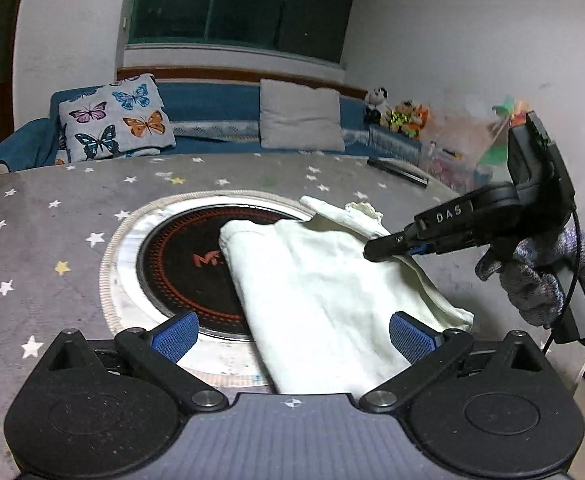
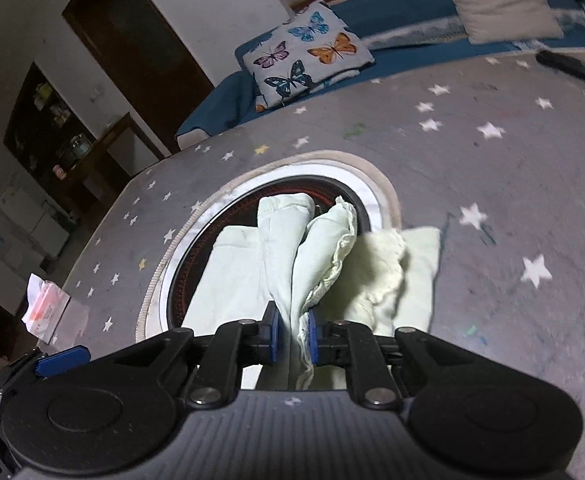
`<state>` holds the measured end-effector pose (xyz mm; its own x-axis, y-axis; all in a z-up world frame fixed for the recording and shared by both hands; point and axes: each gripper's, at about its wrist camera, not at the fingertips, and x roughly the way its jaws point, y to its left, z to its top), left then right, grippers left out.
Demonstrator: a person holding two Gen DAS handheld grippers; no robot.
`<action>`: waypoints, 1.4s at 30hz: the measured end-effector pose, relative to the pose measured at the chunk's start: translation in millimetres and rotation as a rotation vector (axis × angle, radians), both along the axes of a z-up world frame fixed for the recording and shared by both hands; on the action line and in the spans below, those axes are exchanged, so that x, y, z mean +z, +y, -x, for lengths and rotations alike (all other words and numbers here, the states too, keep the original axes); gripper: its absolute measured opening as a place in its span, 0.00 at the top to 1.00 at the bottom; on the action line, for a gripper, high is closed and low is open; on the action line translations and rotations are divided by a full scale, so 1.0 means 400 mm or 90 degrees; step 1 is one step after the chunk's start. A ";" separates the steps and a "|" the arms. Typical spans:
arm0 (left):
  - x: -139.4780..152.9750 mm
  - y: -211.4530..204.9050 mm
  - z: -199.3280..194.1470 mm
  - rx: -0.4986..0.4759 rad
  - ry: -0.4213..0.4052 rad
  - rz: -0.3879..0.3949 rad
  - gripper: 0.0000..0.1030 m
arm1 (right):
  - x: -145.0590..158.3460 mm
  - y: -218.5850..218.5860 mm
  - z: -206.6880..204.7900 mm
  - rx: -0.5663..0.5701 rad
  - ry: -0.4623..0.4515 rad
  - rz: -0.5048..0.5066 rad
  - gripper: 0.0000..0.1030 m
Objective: Fold clothes
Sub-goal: 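Grasp the edge of the folded mint shirt with the right tool, then lift the held shirt edge and fold it over the shirt with the right tool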
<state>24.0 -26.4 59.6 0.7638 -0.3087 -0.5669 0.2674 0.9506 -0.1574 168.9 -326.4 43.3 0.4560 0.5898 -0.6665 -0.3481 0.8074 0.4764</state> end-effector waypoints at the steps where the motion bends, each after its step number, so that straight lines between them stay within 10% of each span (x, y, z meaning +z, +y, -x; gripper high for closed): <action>1: -0.002 -0.005 -0.002 -0.003 0.002 -0.003 0.00 | -0.003 -0.002 -0.001 0.000 0.002 -0.006 0.87; 18: -0.039 -0.039 -0.056 -0.024 0.032 -0.041 0.00 | -0.035 -0.101 -0.013 -0.066 -0.003 -0.033 0.76; 33: -0.093 -0.086 -0.026 -0.073 0.022 -0.141 0.00 | -0.028 -0.141 0.209 -0.035 -0.042 0.108 0.57; 42: -0.095 -0.066 -0.006 -0.065 0.014 -0.148 0.01 | 0.020 -0.167 0.253 -0.058 -0.075 0.049 0.57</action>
<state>26.6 -52.7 21.7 0.7219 -0.2427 -0.6480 0.3627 0.9302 0.0557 67.6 -393.1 51.5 0.5831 0.4915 -0.6468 -0.3221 0.8709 0.3713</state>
